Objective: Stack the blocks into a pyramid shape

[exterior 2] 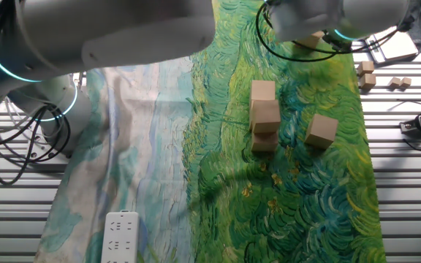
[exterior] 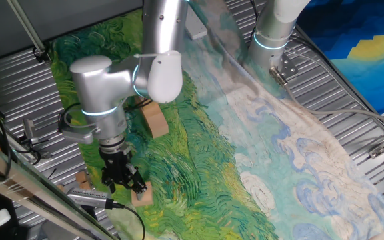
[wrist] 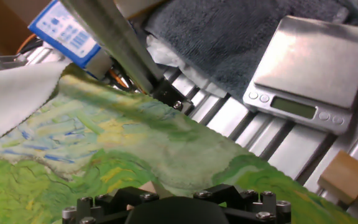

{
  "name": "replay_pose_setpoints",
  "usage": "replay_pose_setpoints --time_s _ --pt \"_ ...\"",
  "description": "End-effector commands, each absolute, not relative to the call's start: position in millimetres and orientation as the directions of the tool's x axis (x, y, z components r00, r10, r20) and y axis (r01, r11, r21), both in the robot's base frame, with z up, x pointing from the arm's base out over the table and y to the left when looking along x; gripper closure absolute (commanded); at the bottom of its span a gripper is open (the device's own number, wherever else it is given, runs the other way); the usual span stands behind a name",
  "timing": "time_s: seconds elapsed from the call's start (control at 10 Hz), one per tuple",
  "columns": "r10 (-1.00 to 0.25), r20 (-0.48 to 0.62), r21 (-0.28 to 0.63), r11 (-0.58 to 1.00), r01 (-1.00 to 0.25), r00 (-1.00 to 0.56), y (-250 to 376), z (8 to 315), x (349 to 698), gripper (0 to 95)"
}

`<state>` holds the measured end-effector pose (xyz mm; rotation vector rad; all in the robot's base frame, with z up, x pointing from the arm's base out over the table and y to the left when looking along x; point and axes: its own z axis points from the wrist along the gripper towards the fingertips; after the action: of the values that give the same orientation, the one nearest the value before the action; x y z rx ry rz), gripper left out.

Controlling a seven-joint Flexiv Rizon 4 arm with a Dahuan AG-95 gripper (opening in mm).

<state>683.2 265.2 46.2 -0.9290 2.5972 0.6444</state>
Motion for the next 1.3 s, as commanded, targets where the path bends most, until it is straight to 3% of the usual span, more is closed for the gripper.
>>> replay_pose_setpoints --time_s 0.1,0.6,0.8,1.3 --pt "-0.638 -0.307 0.109 0.714 -0.692 -0.707 275.0 41.0 674.4 0.0" --pt "-0.630 -0.263 0.098 0.736 -0.670 -0.731 273.5 39.2 671.0 0.0" --pt "-0.565 -0.284 0.238 0.741 -0.628 -0.774 270.7 50.2 671.2 0.0" --pt "-0.538 -0.296 0.235 0.760 -0.606 -0.789 268.7 55.1 670.4 0.0"
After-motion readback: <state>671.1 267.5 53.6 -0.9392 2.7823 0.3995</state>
